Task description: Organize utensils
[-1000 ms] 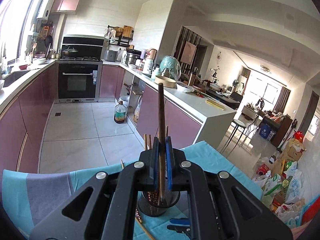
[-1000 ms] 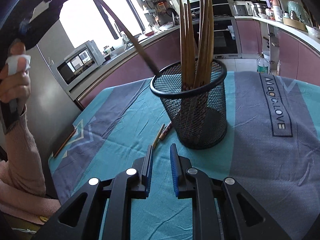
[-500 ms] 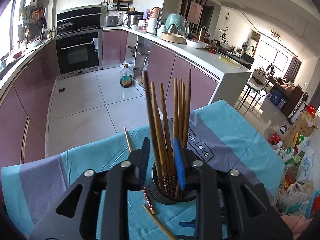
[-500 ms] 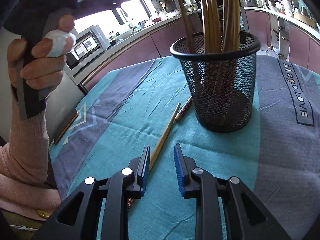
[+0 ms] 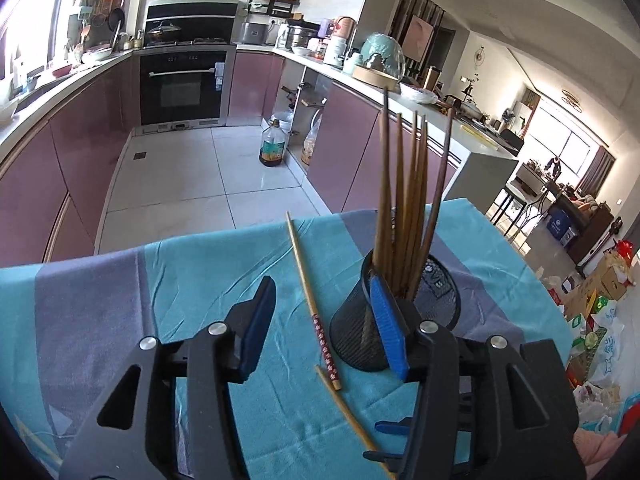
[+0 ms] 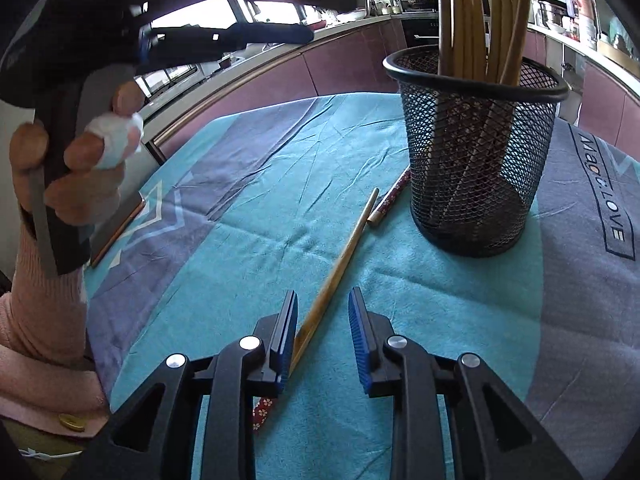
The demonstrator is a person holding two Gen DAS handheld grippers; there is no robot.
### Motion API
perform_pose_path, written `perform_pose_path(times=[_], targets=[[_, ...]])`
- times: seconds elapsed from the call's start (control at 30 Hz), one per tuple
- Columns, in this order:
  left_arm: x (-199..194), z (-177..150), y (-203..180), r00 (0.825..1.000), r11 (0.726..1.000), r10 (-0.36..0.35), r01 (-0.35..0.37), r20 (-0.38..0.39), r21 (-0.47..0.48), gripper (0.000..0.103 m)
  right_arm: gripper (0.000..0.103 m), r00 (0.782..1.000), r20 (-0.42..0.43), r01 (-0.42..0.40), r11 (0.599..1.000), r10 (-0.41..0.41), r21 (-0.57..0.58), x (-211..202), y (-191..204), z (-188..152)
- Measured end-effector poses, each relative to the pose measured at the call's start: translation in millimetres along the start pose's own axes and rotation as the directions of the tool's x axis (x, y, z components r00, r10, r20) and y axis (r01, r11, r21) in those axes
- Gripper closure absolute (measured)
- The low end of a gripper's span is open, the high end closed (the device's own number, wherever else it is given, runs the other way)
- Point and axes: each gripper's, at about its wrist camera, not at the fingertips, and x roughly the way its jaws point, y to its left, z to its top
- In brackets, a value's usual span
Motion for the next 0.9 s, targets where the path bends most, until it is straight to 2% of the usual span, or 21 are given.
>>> perform_pose_path(times=[0.27, 0.37, 0.43, 0.57, 0.77, 0.83, 0.9], targets=[[9.6, -37.2, 30.9, 0.995, 0.996, 0.082, -0.084, -0.059, -0.018, 0.054, 0.080, 0.997, -0.009, 0.078, 0.995, -0.078, -0.060, 8.2, 17.4, 0.7], [15.2, -41.3, 34.6, 0.991, 0.994, 0.112, -0.112, -0.070, 0.003, 0.054, 0.086, 0.993, -0.011, 0.120, 0.990, -0.121, -0.075, 10.9, 21.6, 0.0], [22.5, -40.1, 34.9, 0.989, 0.992, 0.129, -0.128, -0.077, 0.025, 0.054, 0.092, 0.991, -0.014, 0.134, 0.988, -0.135, -0.074, 10.6, 23.0, -1.2], [43.4, -27.5, 26.4, 0.984, 0.986, 0.152, -0.146, -0.091, 0.078, 0.054, 0.095, 0.990, -0.022, 0.136, 0.989, -0.138, -0.049, 8.9, 20.1, -4.3], [96.8, -0.7, 11.3, 0.974, 0.977, 0.172, -0.149, -0.149, 0.154, 0.061, 0.097, 0.991, -0.027, 0.131, 0.991, -0.131, -0.012, -1.1, 11.3, -11.3], [114.6, 5.0, 11.4, 0.969, 0.977, 0.172, -0.144, -0.178, 0.160, 0.067, 0.097, 0.993, -0.024, 0.117, 0.993, -0.117, 0.007, -2.3, 7.9, -12.6], [129.5, 7.0, 14.0, 0.965, 0.978, 0.164, -0.132, -0.203, 0.162, 0.068, 0.097, 0.994, -0.021, 0.108, 0.994, -0.108, 0.016, -5.8, 4.5, -14.4]])
